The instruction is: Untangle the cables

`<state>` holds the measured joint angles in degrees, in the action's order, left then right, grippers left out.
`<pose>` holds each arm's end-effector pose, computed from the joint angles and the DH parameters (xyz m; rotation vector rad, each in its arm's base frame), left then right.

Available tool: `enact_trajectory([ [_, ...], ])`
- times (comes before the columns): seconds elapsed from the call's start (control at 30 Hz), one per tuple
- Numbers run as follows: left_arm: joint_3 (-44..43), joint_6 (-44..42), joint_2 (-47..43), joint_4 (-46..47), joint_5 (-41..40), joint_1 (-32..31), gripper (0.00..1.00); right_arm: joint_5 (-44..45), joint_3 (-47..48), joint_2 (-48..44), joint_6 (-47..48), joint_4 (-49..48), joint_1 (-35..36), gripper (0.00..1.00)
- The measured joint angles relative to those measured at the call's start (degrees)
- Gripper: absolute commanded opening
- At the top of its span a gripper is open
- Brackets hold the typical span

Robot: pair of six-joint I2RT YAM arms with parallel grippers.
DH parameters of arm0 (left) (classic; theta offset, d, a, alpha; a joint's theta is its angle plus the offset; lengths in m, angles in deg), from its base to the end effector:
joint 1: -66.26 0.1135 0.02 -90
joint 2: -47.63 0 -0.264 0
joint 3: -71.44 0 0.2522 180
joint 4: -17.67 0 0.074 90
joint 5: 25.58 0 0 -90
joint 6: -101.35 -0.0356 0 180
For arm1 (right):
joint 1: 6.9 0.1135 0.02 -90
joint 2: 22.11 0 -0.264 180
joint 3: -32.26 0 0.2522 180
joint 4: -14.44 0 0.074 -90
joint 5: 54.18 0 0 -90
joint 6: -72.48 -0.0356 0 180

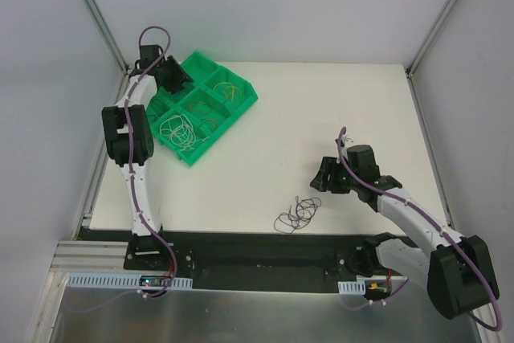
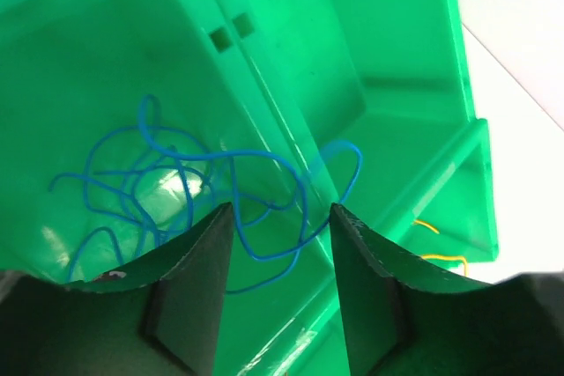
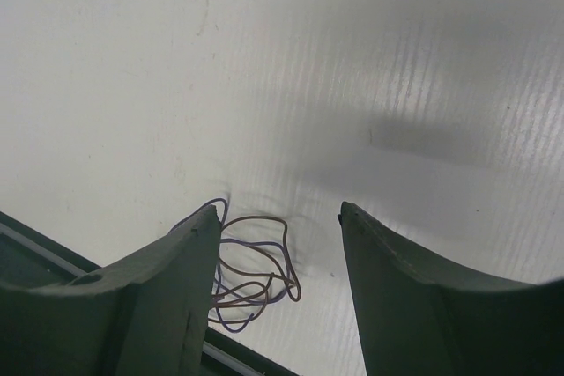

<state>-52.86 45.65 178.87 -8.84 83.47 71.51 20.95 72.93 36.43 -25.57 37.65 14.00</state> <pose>0.5330 0.0373 0.2222 -0.5527 2.1193 -0.6486 0.1873 0.0813 0.1901 -0.3961 2.2879 0.5564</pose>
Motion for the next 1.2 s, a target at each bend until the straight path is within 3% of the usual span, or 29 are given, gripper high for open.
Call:
enact_trajectory([
  [0.2,-0.2,0.8,0.7,0.9,0.3,0.0,0.11,0.1,0.5,0.1,0.0,0.1,0.0,0.60],
  [0.33,0.6,0.2,-0.6,1.2,-0.3,0.1,0.01,0.1,0.5,0.1,0.0,0.3,0.0,0.60],
  [0.7,8.5,-1.7,-4.1,1.3,-2.1,1.1,0.00,0.0,0.5,0.1,0.0,0.3,0.0,0.60],
  [0.73,9.0,-1.6,-4.2,1.2,-2.1,1.2,0.04,0.0,0.5,0.1,0.0,0.3,0.0,0.60],
  [0.83,9.7,0.3,-4.4,0.2,-2.0,1.9,0.39,0.0,0.5,0.0,0.0,0.3,0.0,0.60],
  [0.87,9.8,0.6,-4.7,0.1,-1.8,2.0,0.47,0.0,0.5,0.0,0.0,0.3,0.0,0.60],
  [1.03,11.4,2.9,-10.4,-0.9,-1.5,2.3,0.62,-0.2,0.5,0.2,0.0,0.2,0.0,0.60],
  [1.2,15.0,3.3,-20.3,-0.7,-1.0,2.3,0.66,-0.8,0.5,1.5,-0.3,-0.7,0.0,0.59],
])
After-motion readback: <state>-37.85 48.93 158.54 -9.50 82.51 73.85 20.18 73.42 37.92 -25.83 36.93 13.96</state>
